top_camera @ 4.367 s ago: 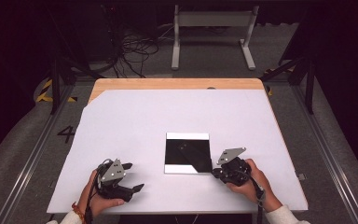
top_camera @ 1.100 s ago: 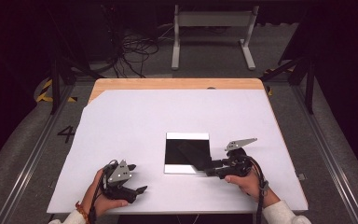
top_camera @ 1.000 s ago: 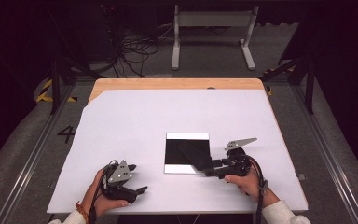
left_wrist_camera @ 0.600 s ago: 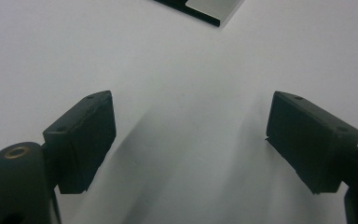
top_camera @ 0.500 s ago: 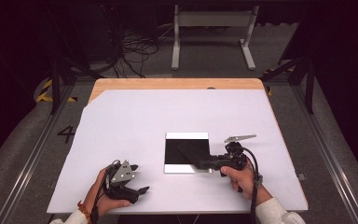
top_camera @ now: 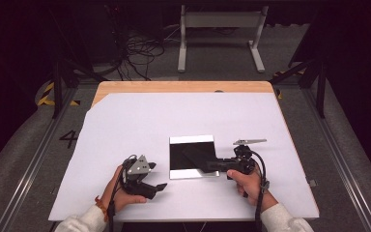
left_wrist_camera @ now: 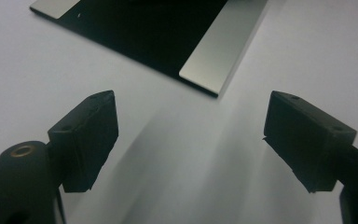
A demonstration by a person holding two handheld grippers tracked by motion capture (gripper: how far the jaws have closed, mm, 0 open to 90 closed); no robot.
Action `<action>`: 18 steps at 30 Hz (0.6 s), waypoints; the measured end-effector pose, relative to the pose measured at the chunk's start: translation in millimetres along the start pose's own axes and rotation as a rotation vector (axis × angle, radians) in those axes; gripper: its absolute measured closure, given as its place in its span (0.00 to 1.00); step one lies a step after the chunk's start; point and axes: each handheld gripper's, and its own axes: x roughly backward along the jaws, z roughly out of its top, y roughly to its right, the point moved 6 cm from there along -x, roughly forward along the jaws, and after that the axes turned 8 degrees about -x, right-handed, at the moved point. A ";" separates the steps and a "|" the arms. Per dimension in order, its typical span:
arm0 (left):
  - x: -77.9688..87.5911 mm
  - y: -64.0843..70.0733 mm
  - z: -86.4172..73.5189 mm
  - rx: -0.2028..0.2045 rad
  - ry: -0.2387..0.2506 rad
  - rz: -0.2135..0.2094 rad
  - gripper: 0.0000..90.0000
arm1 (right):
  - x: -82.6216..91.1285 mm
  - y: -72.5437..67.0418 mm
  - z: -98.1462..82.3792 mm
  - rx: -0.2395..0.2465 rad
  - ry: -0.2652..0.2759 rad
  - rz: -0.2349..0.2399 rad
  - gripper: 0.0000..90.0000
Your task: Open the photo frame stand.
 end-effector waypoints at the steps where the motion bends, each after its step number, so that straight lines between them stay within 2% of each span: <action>1: -6.3 -2.2 4.7 0.012 0.006 -0.020 0.20 | 0.4 -0.5 -0.1 0.003 0.001 -0.001 0.64; 2: -10.1 -3.2 6.9 0.026 0.005 -0.041 0.18 | 1.2 -2.0 -0.2 0.015 0.004 -0.001 0.64; 6: -23.9 -9.9 13.8 0.061 0.001 -0.073 0.16 | 3.1 -4.8 -0.8 0.056 0.002 -0.010 0.64; 12: -34.0 -20.3 21.1 0.104 -0.003 -0.080 0.15 | 6.4 -8.8 -3.1 0.100 0.004 -0.012 0.65; 18: -38.3 -25.0 24.6 0.115 -0.006 -0.105 0.15 | 10.0 -15.1 -4.4 0.148 -0.004 -0.019 0.66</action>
